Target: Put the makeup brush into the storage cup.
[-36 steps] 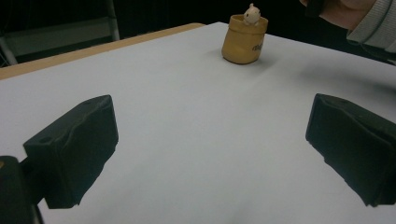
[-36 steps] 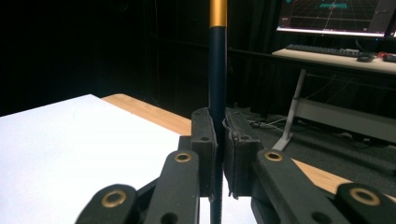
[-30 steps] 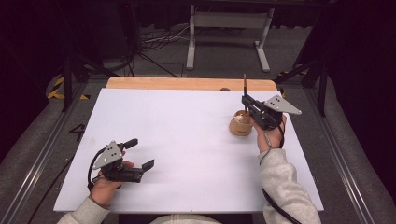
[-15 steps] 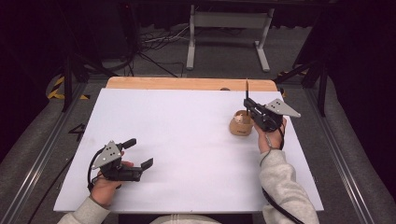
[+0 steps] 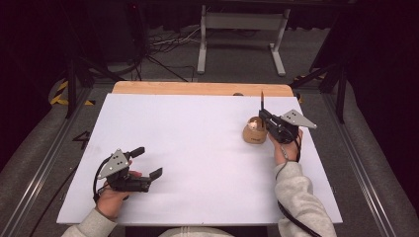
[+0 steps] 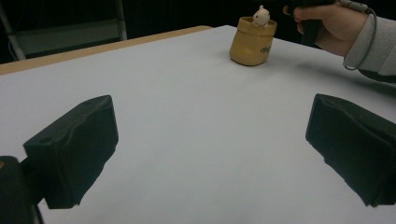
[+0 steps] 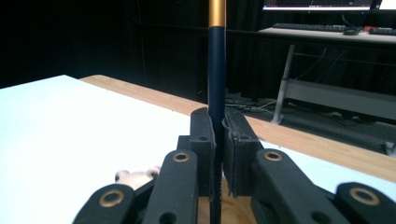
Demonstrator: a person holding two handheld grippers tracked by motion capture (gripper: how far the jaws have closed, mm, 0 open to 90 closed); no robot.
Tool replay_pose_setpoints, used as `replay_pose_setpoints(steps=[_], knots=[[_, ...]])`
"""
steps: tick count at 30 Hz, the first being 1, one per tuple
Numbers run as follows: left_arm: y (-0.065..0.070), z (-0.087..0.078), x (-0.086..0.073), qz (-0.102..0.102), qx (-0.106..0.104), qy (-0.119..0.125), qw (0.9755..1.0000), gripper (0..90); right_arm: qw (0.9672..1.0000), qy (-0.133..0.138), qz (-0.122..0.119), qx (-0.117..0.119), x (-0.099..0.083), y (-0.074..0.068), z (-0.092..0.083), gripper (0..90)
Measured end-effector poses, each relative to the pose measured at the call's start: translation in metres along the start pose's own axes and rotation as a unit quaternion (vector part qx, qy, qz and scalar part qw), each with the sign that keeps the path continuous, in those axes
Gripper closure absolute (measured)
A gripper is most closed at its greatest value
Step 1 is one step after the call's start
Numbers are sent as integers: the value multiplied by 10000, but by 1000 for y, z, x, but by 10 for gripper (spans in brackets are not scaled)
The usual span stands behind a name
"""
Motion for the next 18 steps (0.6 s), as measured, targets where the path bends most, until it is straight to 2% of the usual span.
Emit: replay_pose_setpoints(steps=[18], knots=[[1, 2, -1, -19, -21, -23, 10000, 30, 9997, -129, 223, -22, -17, 3, -2, 828]])
Point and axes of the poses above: each handheld gripper's, and its own axes: z roughly forward along the jaws, x roughly out of its top, y roughly to its right, the point moved 3 cm from there along z, roughly forward along the jaws, and after that the axes turned 6 degrees about -x, right-handed, at the moved point
